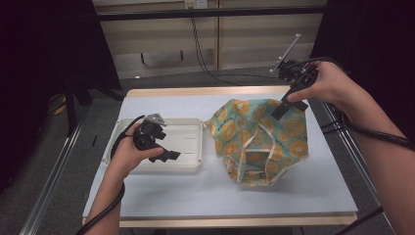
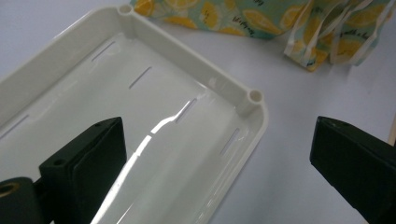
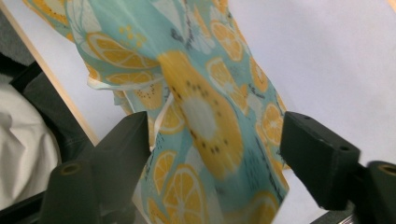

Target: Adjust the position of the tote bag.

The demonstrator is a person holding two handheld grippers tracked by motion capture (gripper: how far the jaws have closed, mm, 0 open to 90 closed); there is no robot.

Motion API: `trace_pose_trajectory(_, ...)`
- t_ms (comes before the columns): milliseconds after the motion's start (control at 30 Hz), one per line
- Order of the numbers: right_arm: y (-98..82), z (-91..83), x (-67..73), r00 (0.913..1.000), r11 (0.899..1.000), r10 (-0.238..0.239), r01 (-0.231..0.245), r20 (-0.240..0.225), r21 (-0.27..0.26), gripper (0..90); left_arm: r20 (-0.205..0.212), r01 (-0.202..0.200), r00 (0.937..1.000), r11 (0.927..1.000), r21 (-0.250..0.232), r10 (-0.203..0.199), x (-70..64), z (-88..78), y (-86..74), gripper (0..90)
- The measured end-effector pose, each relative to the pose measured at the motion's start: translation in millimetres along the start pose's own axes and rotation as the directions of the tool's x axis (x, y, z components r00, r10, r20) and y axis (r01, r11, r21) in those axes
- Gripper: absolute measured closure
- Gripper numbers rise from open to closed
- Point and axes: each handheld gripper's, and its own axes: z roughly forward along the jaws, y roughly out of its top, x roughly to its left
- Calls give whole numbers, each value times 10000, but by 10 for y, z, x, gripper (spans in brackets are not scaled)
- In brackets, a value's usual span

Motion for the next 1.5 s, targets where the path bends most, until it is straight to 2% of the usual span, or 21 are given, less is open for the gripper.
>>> trace_pose_trajectory(100, -64, -31, -8, 9995, 9993, 307, -310, 113, 209, 250, 231, -388, 9990, 9992, 117, 385, -23, -26, 81, 36)
trace_pose_trajectory(233, -153, -51, 38, 9984, 9978, 554, -555, 56, 351, 247, 433, -456, 9980, 9989, 110, 450, -48, -25, 133, 36)
trace_pose_trajectory(300, -186, -65, 70, 9984, 9975, 525, -534, 219, 454, 242, 456, -484, 9978, 9988, 124, 478, -63, -20, 147, 36)
trace_pose_trajectory(467, -286, -112, 107, 9972, 9981, 562, -574, 490, 217, 243, 675, -823, 9943, 9966, 29, 819, -99, -19, 212, 36)
trace_pose_trajectory(567, -335, -105, 105, 9968, 9976, 690, -691, 415, 15, 240, 775, -870, 9932, 9962, -70, 873, -84, -22, 267, 36)
trace_pose_trajectory(600, -343, -100, 102, 9964, 9973, 736, -738, 427, 21, 238, 774, -1038, 9916, 9946, 4, 1035, -77, -23, 291, 36)
trace_pose_trajectory(633, -349, -91, 99, 9966, 9974, 720, -721, 407, 6, 238, 878, -973, 9914, 9952, -65, 975, -81, -16, 309, 36)
trace_pose_trajectory(667, -352, -84, 99, 9967, 9974, 719, -720, 382, -8, 239, 834, -1069, 9908, 9943, 15, 1064, -91, -19, 335, 36)
trace_pose_trajectory(767, -374, -69, 97, 9958, 9964, 846, -844, 351, -52, 247, 1052, -1217, 9869, 9925, -95, 1220, -119, -17, 404, 36)
trace_pose_trajectory(800, -387, -67, 92, 9964, 9971, 751, -748, 403, -106, 248, 1019, -1300, 9863, 9915, -46, 1297, -125, -20, 427, 36)
trace_pose_trajectory(833, -397, -73, 100, 9958, 9963, 854, -853, 320, -53, 249, 1069, -1226, 9866, 9923, -153, 1235, -132, -13, 443, 36)
trace_pose_trajectory(967, -458, -103, 91, 9944, 9950, 999, -996, 332, -109, 254, 1065, -1331, 9853, 9911, -92, 1333, -161, 10, 513, 36)
trace_pose_trajectory(1000, -475, -108, 92, 9944, 9949, 1007, -1004, 319, -110, 253, 1063, -1448, 9839, 9895, 24, 1437, -172, 10, 536, 36)
trace_pose_trajectory(1100, -523, -110, 98, 9953, 9958, 908, -904, 344, -131, 251, 1216, -1553, 9805, 9879, -17, 1544, -204, 46, 580, 35)
trace_pose_trajectory(1200, -549, -121, 113, 9950, 9952, 964, -959, 273, -185, 252, 1164, -1544, 9813, 9880, 19, 1531, -224, 67, 623, 33)
trace_pose_trajectory(1233, -556, -117, 110, 9956, 9958, 894, -889, 275, -202, 252, 1233, -1456, 9816, 9892, -133, 1462, -228, 72, 636, 32)
trace_pose_trajectory(1367, -567, -93, 93, 9963, 9964, 828, -824, 212, -193, 253, 1220, -1521, 9806, 9881, -217, 1536, -241, 42, 707, 28)
trace_pose_trajectory(1433, -565, -83, 82, 9963, 9963, 838, -834, 168, -188, 257, 1100, -1471, 9829, 9890, -130, 1476, -261, 13, 742, 23)
trace_pose_trajectory(1500, -556, -76, 71, 9970, 9968, 765, -761, 149, -232, 268, 1196, -1528, 9808, 9880, -211, 1542, -266, -20, 775, 17)
